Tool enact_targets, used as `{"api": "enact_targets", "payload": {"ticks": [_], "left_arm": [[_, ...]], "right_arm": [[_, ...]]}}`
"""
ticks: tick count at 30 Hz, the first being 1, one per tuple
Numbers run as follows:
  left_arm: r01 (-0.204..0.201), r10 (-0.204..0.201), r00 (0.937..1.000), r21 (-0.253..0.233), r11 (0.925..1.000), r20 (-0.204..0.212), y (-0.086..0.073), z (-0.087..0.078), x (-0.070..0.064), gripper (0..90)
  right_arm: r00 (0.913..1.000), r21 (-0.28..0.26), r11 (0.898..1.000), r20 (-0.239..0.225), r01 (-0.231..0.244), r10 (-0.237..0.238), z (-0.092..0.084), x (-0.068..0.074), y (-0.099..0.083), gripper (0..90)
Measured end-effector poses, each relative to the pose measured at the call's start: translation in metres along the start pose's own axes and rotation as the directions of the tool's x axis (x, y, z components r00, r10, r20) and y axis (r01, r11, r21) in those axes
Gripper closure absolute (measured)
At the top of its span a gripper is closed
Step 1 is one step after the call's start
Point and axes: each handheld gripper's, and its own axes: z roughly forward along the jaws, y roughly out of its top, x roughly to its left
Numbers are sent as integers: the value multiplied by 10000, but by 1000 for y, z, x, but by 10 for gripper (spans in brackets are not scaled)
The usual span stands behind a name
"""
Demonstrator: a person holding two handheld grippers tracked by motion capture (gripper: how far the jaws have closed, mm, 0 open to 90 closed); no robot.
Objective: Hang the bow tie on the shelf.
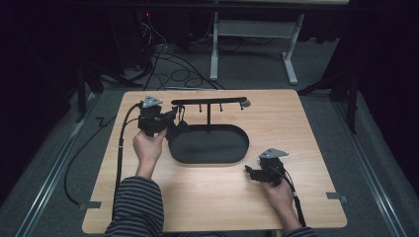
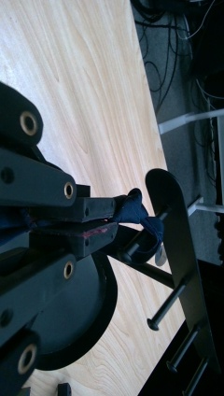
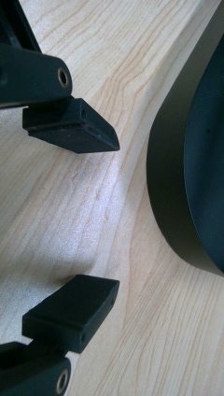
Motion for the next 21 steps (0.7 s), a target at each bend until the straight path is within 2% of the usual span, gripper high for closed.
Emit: {"api": "enact_targets", "payload": {"ticks": [14,21], "left_arm": [[126,-126,9999,44,9999,-12,-10,-2,4,815],[161,-161,9998,-93,9998,-68,-14,-5,4,778]], "right_arm": [[10000,2,10000,2,4,-4,0,0,0,296],[10000,1,10000,1,2,-2,0,0,0,296]]}}
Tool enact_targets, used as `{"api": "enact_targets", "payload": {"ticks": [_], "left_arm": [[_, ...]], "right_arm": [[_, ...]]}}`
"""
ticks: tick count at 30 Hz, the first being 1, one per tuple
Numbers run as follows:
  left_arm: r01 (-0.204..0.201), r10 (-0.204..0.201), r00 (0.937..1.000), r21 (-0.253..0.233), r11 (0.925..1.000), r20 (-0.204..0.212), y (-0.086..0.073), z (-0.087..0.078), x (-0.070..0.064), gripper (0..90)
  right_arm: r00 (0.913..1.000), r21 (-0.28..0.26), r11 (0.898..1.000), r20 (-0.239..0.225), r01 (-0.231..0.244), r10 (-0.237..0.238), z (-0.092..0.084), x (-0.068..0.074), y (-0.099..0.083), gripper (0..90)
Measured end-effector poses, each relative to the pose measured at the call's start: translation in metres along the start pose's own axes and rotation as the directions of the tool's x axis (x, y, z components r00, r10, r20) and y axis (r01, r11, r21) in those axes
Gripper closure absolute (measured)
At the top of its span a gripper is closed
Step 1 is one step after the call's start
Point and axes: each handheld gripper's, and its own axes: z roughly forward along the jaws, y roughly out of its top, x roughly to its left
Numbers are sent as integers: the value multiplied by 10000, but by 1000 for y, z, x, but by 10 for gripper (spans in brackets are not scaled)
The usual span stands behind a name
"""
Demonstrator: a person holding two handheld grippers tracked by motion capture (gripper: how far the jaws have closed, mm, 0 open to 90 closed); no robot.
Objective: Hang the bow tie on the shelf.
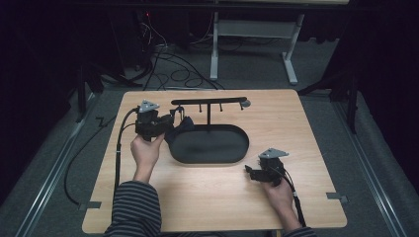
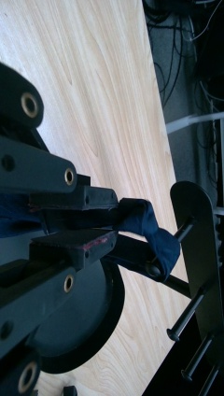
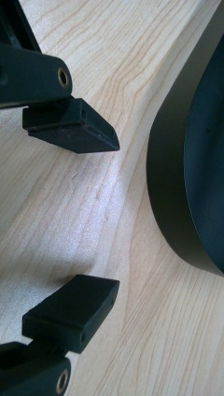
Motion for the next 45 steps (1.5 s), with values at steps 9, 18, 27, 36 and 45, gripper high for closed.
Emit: {"api": "enact_targets", "payload": {"ticks": [9,18,27,36,45], "left_arm": [[-66,66,10000,-14,10000,-72,-2,-6,0,744],[-78,78,9998,-34,10000,-158,-1,-9,-2,655],[-69,69,9998,-56,10000,-162,-5,-17,0,600],[184,-189,9997,-261,9995,-177,-14,-32,8,540],[393,-399,9990,-294,9988,-181,-25,-43,14,527]], "right_arm": [[10000,-1,10000,-1,2,-2,0,0,0,296],[10000,2,10000,0,-1,1,0,0,0,296],[10000,1,10000,1,-2,2,0,0,0,296],[10000,-10,10000,4,5,-5,0,0,0,296],[10000,-10,10000,2,8,-8,0,0,0,296]]}}
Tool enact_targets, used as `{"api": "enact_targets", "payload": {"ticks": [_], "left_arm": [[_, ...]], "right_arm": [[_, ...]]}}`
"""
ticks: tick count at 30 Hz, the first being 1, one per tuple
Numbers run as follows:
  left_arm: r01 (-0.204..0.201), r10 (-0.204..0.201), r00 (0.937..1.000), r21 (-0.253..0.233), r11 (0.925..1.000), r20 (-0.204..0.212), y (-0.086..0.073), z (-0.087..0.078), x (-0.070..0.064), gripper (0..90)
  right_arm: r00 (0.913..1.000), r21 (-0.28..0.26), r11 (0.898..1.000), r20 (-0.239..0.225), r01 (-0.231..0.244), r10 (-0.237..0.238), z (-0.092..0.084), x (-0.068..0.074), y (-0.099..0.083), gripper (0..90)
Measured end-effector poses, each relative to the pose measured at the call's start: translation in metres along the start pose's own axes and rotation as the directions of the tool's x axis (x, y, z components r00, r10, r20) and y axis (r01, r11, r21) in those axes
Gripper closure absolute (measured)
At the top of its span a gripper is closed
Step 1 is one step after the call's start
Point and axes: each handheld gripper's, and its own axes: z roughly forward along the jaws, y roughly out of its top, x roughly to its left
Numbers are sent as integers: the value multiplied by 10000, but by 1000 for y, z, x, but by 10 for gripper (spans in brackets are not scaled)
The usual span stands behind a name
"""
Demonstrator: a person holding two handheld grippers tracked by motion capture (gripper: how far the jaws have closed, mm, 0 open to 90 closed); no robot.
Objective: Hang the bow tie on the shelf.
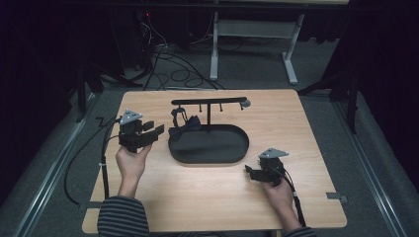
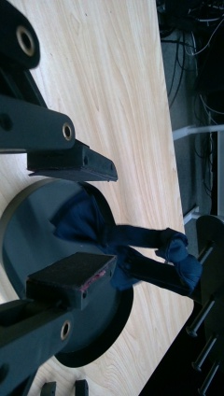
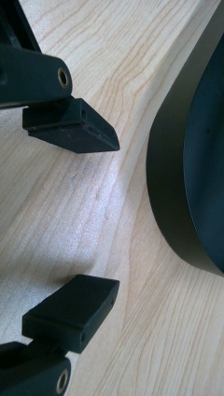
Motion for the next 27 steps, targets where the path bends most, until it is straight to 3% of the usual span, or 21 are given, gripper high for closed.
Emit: {"api": "enact_targets", "payload": {"ticks": [27], "left_arm": [[-101,103,9997,69,9999,-205,-24,-28,6,506]], "right_arm": [[10000,-12,10000,6,-6,6,0,0,0,296]]}}
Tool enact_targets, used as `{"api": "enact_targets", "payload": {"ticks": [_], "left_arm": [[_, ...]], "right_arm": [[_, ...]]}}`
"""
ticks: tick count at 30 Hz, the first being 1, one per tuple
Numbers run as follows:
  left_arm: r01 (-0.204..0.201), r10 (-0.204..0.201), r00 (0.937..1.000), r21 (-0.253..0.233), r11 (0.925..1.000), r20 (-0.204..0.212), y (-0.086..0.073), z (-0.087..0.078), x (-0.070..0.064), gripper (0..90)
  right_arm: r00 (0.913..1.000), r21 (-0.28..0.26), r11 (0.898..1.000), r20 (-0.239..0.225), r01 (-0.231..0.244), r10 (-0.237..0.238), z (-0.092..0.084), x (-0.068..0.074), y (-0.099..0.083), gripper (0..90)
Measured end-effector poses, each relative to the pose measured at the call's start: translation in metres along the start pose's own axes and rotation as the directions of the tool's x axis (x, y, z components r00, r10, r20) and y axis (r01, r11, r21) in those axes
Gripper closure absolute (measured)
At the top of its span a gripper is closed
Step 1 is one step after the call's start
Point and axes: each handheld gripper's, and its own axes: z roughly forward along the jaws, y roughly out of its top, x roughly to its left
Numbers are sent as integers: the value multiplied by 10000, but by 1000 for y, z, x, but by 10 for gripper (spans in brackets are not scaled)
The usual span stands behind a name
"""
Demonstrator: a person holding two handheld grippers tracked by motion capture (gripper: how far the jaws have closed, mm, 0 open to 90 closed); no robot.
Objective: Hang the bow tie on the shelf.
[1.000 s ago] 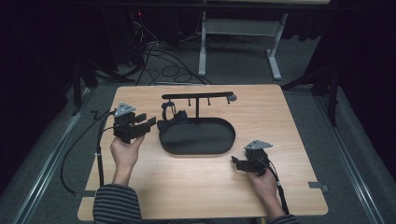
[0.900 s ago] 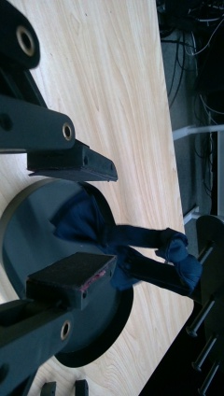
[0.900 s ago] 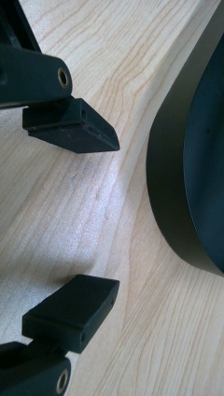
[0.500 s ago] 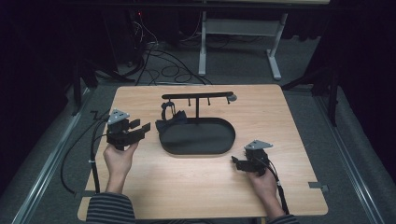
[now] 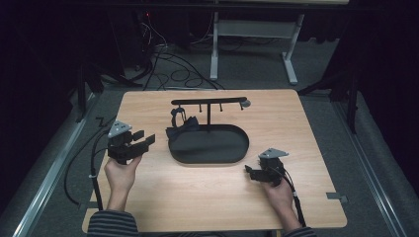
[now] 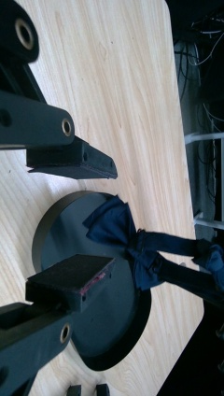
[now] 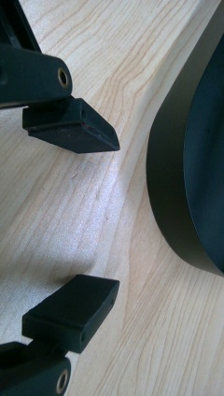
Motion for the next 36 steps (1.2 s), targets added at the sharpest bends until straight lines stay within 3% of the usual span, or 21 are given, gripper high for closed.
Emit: {"api": "enact_targets", "payload": {"ticks": [9,36], "left_arm": [[-110,108,9996,89,9999,248,-9,-3,-9,494],[-340,320,9983,389,9987,491,-26,-8,-21,486]], "right_arm": [[10000,-11,10000,4,46,-46,0,0,0,295],[10000,-1,10000,1,8,-8,0,0,0,295]]}}
